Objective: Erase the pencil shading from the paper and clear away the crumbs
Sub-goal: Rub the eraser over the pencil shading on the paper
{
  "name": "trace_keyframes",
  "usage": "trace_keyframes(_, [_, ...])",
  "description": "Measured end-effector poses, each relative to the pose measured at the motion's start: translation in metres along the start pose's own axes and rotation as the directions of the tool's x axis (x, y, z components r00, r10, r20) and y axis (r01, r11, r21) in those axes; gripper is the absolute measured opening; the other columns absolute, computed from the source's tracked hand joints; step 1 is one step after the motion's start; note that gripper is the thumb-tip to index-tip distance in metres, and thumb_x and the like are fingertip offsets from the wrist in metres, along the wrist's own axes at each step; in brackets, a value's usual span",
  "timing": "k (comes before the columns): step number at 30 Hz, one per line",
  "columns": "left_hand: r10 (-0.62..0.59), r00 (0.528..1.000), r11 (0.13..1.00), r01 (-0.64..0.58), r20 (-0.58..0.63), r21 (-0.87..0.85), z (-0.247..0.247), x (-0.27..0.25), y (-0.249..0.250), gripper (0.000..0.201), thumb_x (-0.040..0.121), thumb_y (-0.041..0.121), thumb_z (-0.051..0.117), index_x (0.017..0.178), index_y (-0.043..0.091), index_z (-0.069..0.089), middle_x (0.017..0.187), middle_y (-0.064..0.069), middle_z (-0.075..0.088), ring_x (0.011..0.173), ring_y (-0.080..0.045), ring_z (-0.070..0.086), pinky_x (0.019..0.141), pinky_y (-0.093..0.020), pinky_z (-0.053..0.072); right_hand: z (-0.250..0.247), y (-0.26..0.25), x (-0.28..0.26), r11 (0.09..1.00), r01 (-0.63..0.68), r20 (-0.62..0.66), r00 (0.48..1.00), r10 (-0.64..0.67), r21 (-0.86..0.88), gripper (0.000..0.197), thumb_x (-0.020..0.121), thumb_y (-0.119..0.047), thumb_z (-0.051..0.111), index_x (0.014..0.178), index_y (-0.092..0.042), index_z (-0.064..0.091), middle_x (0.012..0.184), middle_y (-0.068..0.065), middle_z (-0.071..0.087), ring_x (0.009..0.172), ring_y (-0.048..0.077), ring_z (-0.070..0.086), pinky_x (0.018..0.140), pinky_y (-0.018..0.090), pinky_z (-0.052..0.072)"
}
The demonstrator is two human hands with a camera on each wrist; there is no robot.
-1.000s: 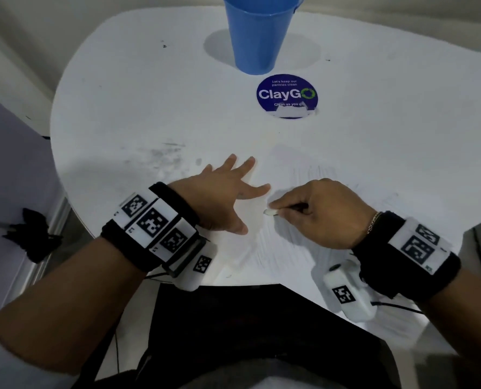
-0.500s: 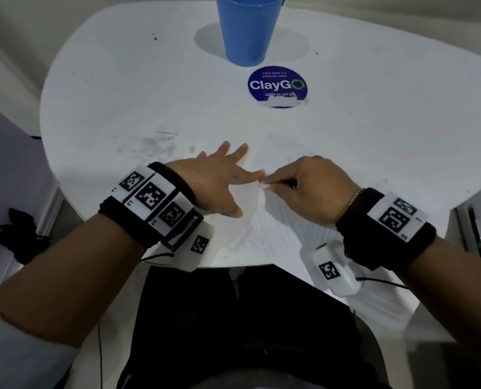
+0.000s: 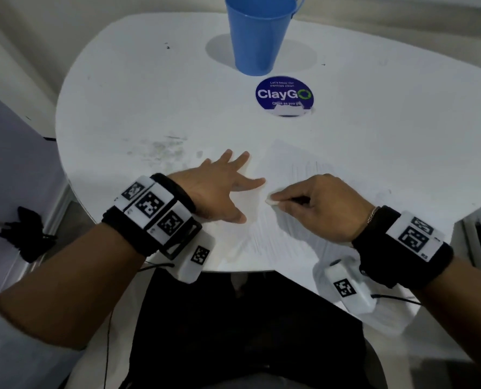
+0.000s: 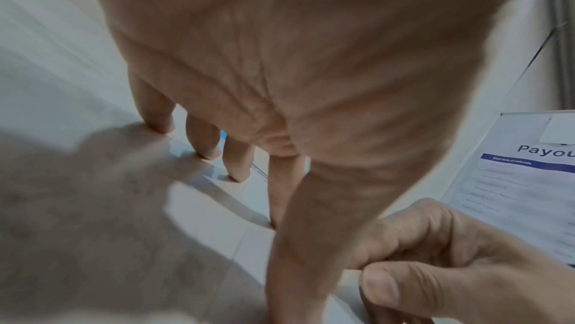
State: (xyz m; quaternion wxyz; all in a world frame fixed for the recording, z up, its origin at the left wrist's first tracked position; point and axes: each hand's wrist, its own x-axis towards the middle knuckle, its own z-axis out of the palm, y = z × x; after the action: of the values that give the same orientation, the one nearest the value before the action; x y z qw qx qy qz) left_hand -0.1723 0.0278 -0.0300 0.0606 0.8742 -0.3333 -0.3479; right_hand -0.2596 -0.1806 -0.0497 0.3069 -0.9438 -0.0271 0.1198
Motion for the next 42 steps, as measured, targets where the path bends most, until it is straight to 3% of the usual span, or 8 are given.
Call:
trace_keyframes(2, [0.020, 1.000, 1.000, -0.020, 0.004, -0.001, 0.001, 0.000, -0.004, 0.083, 0.093, 0.043, 0.067, 0.156, 0.050, 0.013, 0.165, 0.009, -0.024, 0.151, -0.015, -0.026, 0.122, -0.040, -0.012, -0.001, 0.000, 0.002, 1.000, 0.021, 0.014, 1.000, -0.021, -0.001, 0.021, 0.095, -0.030, 0.064, 0.113, -0.034, 0.073, 0.118, -0.018, 0.068, 0.105, -0.001, 0.064, 0.095, 0.025, 0.051])
trace_keyframes(5, [0.033, 0.999, 0.999, -0.033, 0.008, -0.004, 0.000, 0.002, -0.005, 0.084, 0.093, 0.044, 0.067, 0.157, 0.049, 0.013, 0.165, 0.008, -0.024, 0.151, -0.016, -0.026, 0.121, -0.040, -0.013, -0.003, -0.001, 0.009, 0.999, 0.030, 0.024, 0.999, -0.030, -0.030, 0.019, 0.094, -0.033, 0.064, 0.110, -0.037, 0.074, 0.104, -0.020, 0.073, 0.075, -0.010, 0.062, 0.079, 0.014, 0.049])
trace_keyframes(10, [0.021, 1.000, 1.000, -0.021, 0.020, 0.014, -0.006, 0.005, -0.003, 0.085, 0.092, 0.041, 0.068, 0.157, 0.049, 0.013, 0.165, 0.009, -0.025, 0.151, -0.016, -0.026, 0.123, -0.042, -0.009, -0.007, -0.001, 0.012, 0.999, 0.032, 0.050, 0.998, -0.030, -0.035, 0.018, 0.093, -0.038, 0.063, 0.106, -0.041, 0.074, 0.077, -0.020, 0.072, 0.061, -0.005, 0.058, 0.065, 0.015, 0.042])
trace_keyframes(18, [-0.038, 0.999, 0.997, 0.038, 0.005, 0.071, -0.009, 0.001, -0.002, 0.084, 0.093, 0.036, 0.067, 0.156, 0.052, 0.014, 0.165, 0.015, -0.020, 0.152, -0.010, -0.020, 0.122, -0.039, 0.018, -0.009, -0.019, 0.016, 0.995, 0.059, 0.037, 0.998, -0.056, -0.077, 0.019, 0.092, -0.038, 0.063, 0.108, -0.038, 0.075, 0.105, -0.018, 0.074, 0.093, 0.006, 0.069, 0.086, 0.035, 0.055])
trace_keyframes(25, [-0.104, 0.994, 0.992, 0.102, 0.023, 0.075, -0.015, -0.005, 0.003, 0.085, 0.095, 0.027, 0.064, 0.154, 0.055, 0.011, 0.165, 0.018, -0.020, 0.151, -0.006, -0.021, 0.117, -0.034, 0.034, -0.005, 0.004, -0.001, 0.996, 0.013, -0.008, 1.000, -0.013, 0.091, 0.017, 0.092, -0.030, 0.068, 0.105, -0.032, 0.077, 0.109, -0.023, 0.071, 0.089, -0.010, 0.065, 0.092, 0.025, 0.053])
trace_keyframes(31, [-0.109, 0.994, 0.992, 0.108, 0.023, 0.058, -0.015, -0.003, 0.007, 0.083, 0.093, 0.032, 0.066, 0.152, 0.060, 0.013, 0.164, 0.021, -0.020, 0.150, -0.004, -0.021, 0.120, -0.035, 0.027, -0.004, 0.009, -0.010, 0.994, 0.049, -0.059, 0.997, -0.043, 0.096, 0.018, 0.094, -0.031, 0.065, 0.108, -0.032, 0.076, 0.107, -0.020, 0.073, 0.094, -0.004, 0.066, 0.090, 0.026, 0.053])
trace_keyframes(36, [-0.064, 0.997, 0.993, 0.060, 0.035, 0.104, -0.010, 0.003, 0.012, 0.080, 0.095, 0.045, 0.064, 0.152, 0.059, 0.010, 0.164, 0.017, -0.025, 0.150, -0.009, -0.026, 0.124, -0.040, -0.007, 0.004, -0.007, -0.017, 0.988, 0.122, -0.041, 0.992, -0.118, 0.098, 0.021, 0.097, -0.040, 0.059, 0.111, -0.038, 0.074, 0.089, -0.015, 0.075, 0.075, 0.004, 0.065, 0.073, 0.025, 0.052])
trace_keyframes(42, [-0.029, 1.000, 0.998, 0.029, -0.003, 0.058, -0.003, 0.007, 0.017, 0.078, 0.096, 0.045, 0.063, 0.153, 0.058, 0.011, 0.165, 0.017, -0.020, 0.152, -0.010, -0.021, 0.126, -0.045, 0.002, 0.012, -0.006, -0.018, 0.995, 0.098, -0.092, 0.991, -0.095, 0.031, 0.022, 0.097, -0.035, 0.058, 0.111, -0.036, 0.074, 0.095, -0.016, 0.075, 0.074, -0.002, 0.061, 0.073, 0.021, 0.049])
